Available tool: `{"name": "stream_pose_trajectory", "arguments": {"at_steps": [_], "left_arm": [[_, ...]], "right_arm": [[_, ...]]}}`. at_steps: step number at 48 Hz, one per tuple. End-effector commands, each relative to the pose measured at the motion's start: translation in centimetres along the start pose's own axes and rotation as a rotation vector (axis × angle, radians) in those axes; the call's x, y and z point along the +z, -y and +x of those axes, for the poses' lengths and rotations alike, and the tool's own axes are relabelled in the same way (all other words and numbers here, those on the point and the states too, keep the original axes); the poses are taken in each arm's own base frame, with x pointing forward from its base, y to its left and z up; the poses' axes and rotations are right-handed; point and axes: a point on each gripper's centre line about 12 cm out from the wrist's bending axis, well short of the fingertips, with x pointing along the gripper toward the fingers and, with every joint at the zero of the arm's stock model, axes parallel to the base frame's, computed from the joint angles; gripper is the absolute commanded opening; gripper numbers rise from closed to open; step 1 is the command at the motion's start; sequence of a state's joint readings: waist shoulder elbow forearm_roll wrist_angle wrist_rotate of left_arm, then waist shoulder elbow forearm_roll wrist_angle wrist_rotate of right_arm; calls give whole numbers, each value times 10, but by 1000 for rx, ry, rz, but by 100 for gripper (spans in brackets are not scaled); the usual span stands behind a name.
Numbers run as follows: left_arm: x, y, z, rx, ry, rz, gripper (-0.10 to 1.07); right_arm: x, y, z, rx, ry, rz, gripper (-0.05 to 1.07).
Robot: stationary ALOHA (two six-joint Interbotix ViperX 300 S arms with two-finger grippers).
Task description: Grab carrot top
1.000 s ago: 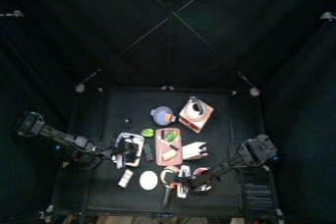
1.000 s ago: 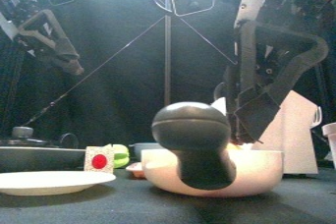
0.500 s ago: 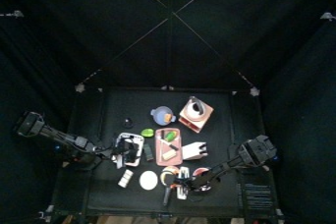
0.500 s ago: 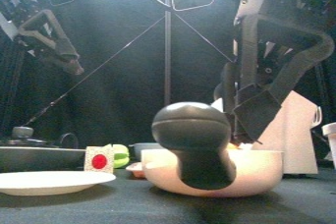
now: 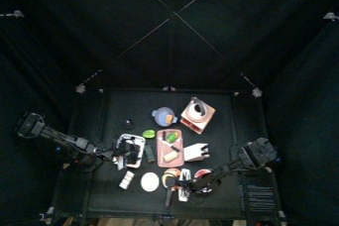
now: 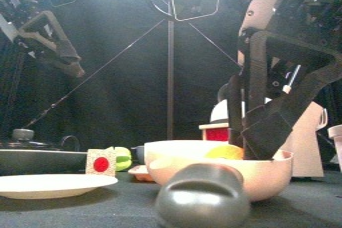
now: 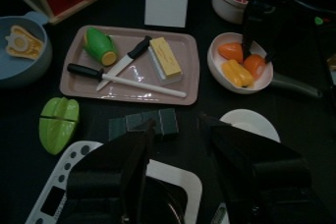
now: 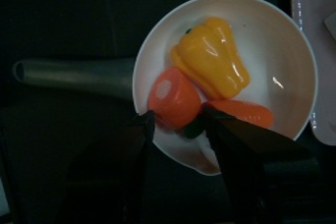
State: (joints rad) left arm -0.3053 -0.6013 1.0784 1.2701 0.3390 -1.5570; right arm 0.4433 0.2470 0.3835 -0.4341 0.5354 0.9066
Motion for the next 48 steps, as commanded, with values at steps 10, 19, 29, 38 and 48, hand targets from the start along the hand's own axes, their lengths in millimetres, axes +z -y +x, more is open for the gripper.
{"name": "stream_pose_trajectory", "arguments": {"at_steps": [10,19,29,38,48], "left_arm": [[6,1,-1,-3,15,-5,80],[6,1,-1,-3,15,-4,81],[6,1,-1,-3,15,-4,80],[6,1,-1,-5,15,-3,80],[6,1,-1,-3,15,-4,81]], "right_arm": [[9,5,-2,19,30,20,81],[10,10,1,11,27,26,81],[9,16,6,17,31,41,81],[9,19,9,34,42,47,80],[6,20,10,33,37,48,79]]}}
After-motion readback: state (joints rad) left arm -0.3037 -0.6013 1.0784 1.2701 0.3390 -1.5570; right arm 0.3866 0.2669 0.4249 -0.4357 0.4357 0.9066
